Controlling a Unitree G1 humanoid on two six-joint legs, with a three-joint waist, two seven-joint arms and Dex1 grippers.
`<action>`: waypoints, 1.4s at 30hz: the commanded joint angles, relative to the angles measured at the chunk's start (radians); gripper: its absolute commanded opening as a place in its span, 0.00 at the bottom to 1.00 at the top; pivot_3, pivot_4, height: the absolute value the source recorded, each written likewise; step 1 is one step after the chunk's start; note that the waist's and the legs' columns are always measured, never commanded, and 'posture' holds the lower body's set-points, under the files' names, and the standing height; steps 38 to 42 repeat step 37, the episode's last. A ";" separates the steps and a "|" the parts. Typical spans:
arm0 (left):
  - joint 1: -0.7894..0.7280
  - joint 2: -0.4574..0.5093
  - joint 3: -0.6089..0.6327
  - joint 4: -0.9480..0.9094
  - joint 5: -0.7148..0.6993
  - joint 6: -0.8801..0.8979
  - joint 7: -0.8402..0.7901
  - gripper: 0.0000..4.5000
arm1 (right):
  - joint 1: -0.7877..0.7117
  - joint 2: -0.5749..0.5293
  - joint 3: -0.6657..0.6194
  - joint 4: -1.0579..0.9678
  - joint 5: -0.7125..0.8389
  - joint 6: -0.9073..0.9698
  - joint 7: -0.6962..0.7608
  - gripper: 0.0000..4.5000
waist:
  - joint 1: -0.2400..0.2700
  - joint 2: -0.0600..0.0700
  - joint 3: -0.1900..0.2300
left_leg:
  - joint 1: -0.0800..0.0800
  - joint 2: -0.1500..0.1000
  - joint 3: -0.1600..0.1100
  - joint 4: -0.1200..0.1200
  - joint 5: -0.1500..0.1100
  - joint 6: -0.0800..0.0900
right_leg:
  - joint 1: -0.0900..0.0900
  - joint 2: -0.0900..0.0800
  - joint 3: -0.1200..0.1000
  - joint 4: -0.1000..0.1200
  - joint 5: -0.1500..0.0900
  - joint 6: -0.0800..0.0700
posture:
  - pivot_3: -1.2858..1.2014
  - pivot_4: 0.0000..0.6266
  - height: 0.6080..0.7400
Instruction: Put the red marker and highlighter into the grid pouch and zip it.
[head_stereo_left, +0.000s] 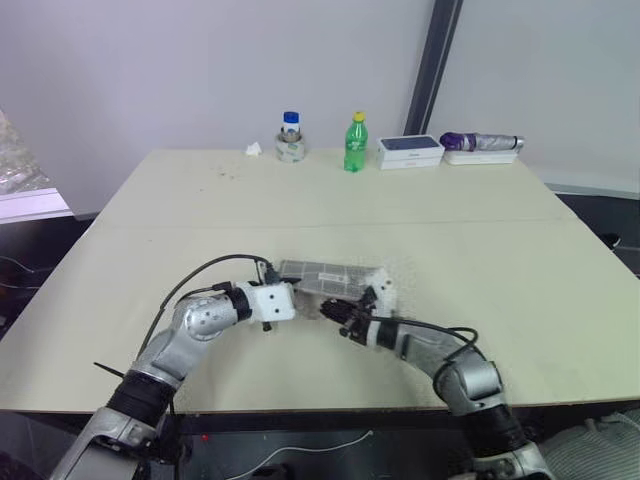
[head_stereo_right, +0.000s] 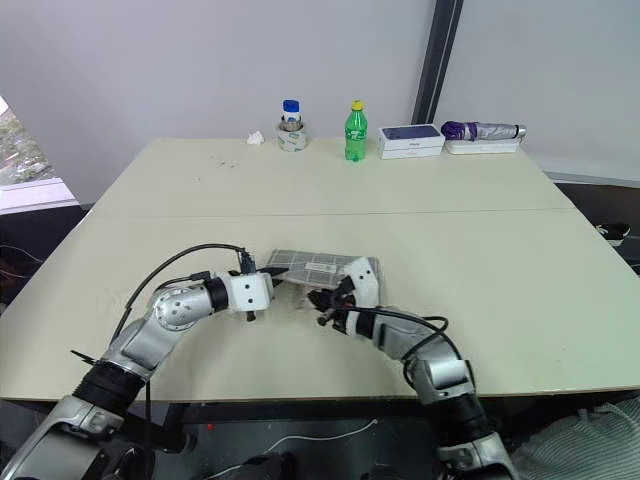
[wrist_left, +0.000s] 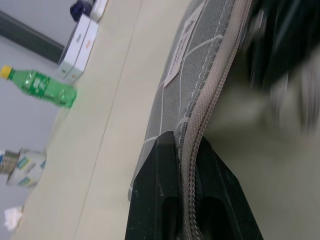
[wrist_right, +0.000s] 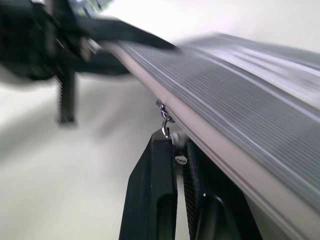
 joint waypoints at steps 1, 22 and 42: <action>0.022 0.050 0.062 0.026 -0.019 -0.017 0.032 0.00 | 0.022 -0.142 -0.077 -0.045 0.011 -0.004 0.079 0.01 | 0.000 0.000 0.000 | 0.000 0.000 0.000 0.000 0.000 0.000 | 0.000 0.000 0.000 0.000 0.000 0.000 | 0.52 0.24 1.00; 0.265 0.053 0.300 -0.140 -0.502 0.137 -0.103 0.99 | 0.069 -0.385 -0.207 -0.027 0.036 -0.195 0.292 1.00 | -0.003 0.000 0.000 | 0.000 0.003 0.000 0.000 0.000 0.001 | 0.001 -0.002 0.000 -0.002 0.000 0.000 | 0.52 0.24 1.00; 0.582 0.124 0.657 -0.332 -0.725 0.371 -0.108 0.99 | 0.161 -0.502 -0.324 0.035 0.020 -0.264 0.323 1.00 | 0.003 0.000 0.000 | 0.001 0.003 0.001 0.001 -0.001 0.001 | 0.003 -0.003 0.000 -0.002 0.000 0.000 | 0.52 0.24 1.00</action>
